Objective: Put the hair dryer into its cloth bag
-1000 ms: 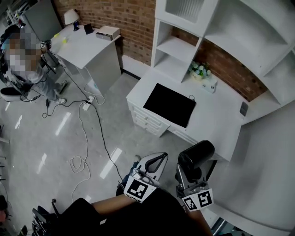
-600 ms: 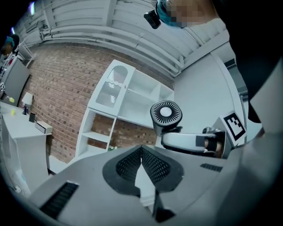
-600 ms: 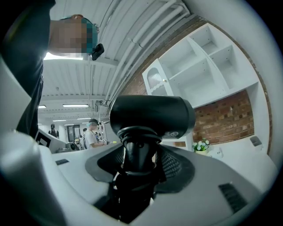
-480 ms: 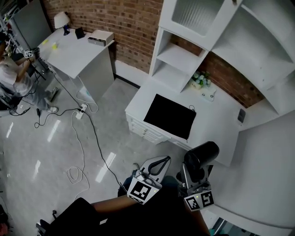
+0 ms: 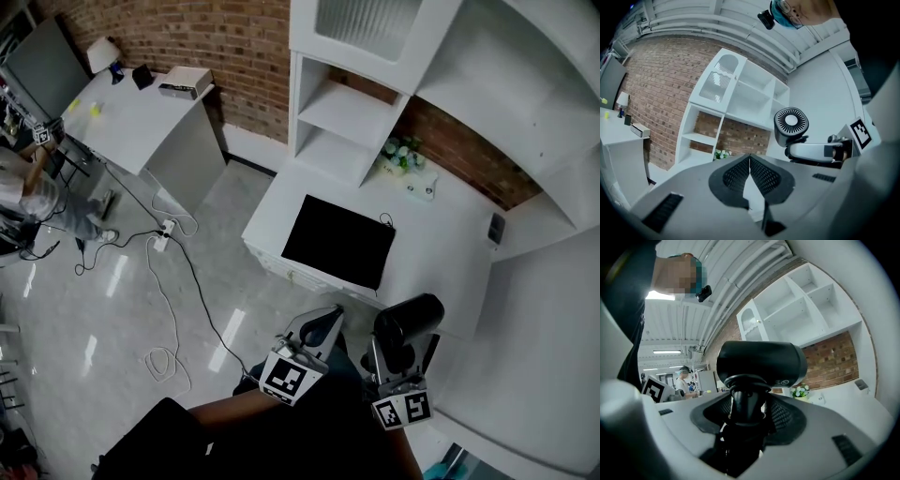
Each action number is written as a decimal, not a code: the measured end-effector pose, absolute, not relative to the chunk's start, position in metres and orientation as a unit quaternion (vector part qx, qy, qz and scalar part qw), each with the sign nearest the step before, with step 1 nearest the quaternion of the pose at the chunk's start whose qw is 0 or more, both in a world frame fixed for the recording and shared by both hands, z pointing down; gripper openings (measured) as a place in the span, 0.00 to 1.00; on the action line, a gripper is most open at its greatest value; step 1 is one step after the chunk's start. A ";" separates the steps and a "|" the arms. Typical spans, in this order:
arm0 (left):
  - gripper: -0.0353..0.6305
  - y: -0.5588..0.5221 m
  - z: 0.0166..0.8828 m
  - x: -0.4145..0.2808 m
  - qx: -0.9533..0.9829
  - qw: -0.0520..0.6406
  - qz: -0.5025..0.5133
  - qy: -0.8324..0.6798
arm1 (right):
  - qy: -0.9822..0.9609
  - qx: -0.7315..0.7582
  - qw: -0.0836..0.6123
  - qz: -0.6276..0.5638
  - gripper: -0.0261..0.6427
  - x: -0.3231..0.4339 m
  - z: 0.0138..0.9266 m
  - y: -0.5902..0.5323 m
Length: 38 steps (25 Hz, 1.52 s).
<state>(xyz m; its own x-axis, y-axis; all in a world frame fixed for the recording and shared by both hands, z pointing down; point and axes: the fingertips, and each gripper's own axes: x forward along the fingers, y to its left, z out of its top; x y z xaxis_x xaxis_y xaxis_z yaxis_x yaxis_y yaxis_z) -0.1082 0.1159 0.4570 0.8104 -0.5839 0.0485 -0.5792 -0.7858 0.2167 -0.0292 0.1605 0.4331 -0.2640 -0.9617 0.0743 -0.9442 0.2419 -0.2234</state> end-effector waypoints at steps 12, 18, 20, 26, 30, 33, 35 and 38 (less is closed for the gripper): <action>0.08 0.022 0.506 -0.023 0.943 0.136 0.037 -0.302 | 0.767 -0.627 0.056 -0.123 0.39 0.066 0.446 0.083; 0.08 -0.016 0.565 0.024 0.931 0.117 0.154 -0.311 | 0.776 -0.617 0.060 -0.113 0.39 0.105 0.447 0.047; 0.08 -0.028 0.583 0.038 0.927 0.126 0.174 -0.307 | 0.777 -0.616 0.062 -0.112 0.39 0.121 0.449 0.035; 0.08 -0.048 0.639 0.076 0.922 0.127 0.235 -0.280 | 0.778 -0.612 0.052 -0.131 0.39 0.167 0.470 0.010; 0.08 -0.054 0.691 0.087 0.911 0.147 0.274 -0.272 | 0.784 -0.604 0.049 -0.135 0.39 0.190 0.480 0.000; 0.09 -0.054 0.720 0.096 0.900 0.176 0.302 -0.259 | 0.790 -0.596 0.045 -0.135 0.39 0.202 0.486 -0.006; 0.09 -0.054 0.735 0.097 0.894 0.186 0.319 -0.254 | 0.796 -0.589 0.035 -0.133 0.39 0.204 0.489 -0.010; 0.12 -0.050 0.758 0.102 0.887 0.200 0.339 -0.240 | 0.799 -0.585 0.030 -0.135 0.39 0.207 0.494 -0.011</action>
<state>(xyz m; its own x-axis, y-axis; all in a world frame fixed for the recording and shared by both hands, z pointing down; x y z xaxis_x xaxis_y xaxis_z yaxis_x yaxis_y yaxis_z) 0.1019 -0.0503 0.7579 0.6551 -0.2906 0.6975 -0.5618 -0.8046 0.1924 0.2066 -0.0109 0.4939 -0.3129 -0.9433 0.1110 -0.9272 0.2780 -0.2509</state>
